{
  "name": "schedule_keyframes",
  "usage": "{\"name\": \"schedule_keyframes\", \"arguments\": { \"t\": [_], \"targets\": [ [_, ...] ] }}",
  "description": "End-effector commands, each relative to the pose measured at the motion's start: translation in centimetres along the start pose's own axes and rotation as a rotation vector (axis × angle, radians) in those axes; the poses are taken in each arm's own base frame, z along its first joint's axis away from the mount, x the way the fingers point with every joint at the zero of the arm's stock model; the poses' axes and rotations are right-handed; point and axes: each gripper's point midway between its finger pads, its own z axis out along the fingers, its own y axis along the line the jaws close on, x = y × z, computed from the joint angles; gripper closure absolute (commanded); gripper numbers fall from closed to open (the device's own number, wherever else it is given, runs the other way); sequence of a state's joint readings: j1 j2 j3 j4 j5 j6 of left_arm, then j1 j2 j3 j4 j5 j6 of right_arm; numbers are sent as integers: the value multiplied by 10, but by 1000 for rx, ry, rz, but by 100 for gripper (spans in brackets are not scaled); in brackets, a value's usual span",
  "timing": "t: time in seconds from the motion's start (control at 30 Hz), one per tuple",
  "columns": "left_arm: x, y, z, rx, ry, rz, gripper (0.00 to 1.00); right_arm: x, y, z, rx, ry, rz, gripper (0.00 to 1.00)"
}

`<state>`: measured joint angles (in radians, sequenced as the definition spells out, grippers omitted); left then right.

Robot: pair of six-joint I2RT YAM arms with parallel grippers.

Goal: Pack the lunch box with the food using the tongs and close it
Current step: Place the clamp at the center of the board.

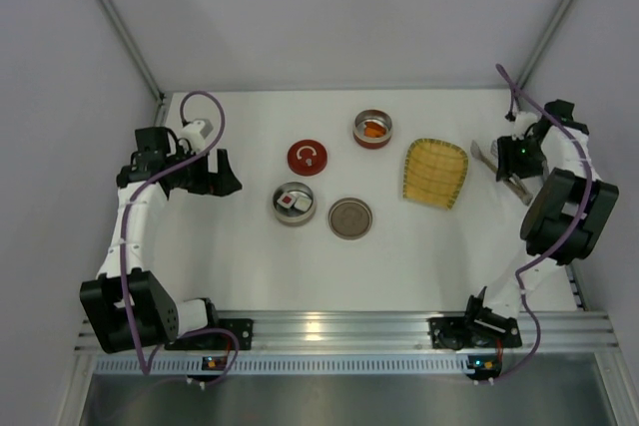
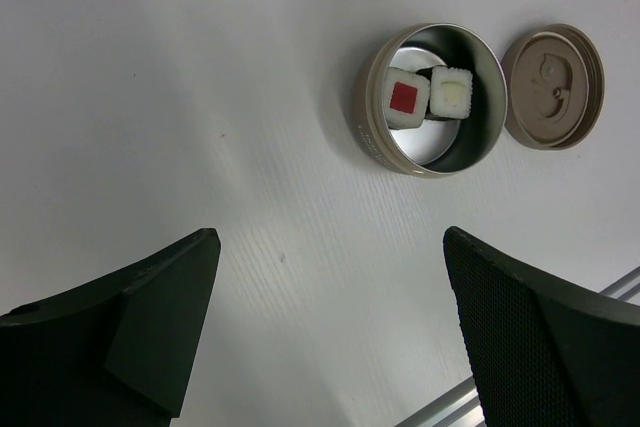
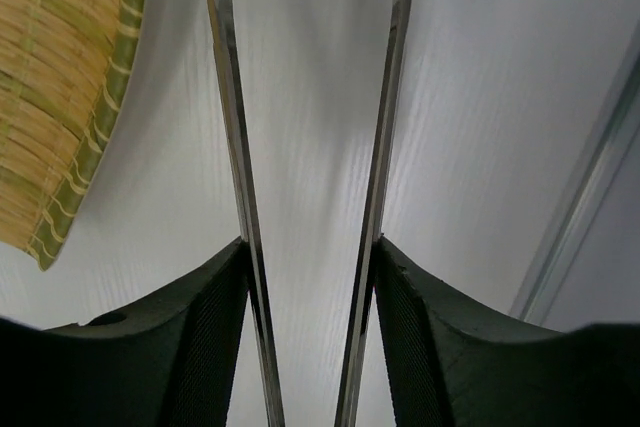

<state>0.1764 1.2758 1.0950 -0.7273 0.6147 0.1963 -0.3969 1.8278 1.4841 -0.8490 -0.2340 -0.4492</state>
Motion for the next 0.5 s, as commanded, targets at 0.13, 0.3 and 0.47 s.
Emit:
{"name": "schedule_keyframes", "arguments": {
  "t": [0.13, 0.3, 0.47],
  "targets": [
    [-4, -4, -8, 2, -33, 46, 2, 28, 7, 15, -14, 11, -54, 41],
    [-3, -5, -11, -1, -32, 67, 2, 49, 14, 11, -21, 54, -83, 35],
    [2, -6, -19, -26, -33, 96, 2, 54, 15, 1, -13, 68, -108, 9]
  ]
}}
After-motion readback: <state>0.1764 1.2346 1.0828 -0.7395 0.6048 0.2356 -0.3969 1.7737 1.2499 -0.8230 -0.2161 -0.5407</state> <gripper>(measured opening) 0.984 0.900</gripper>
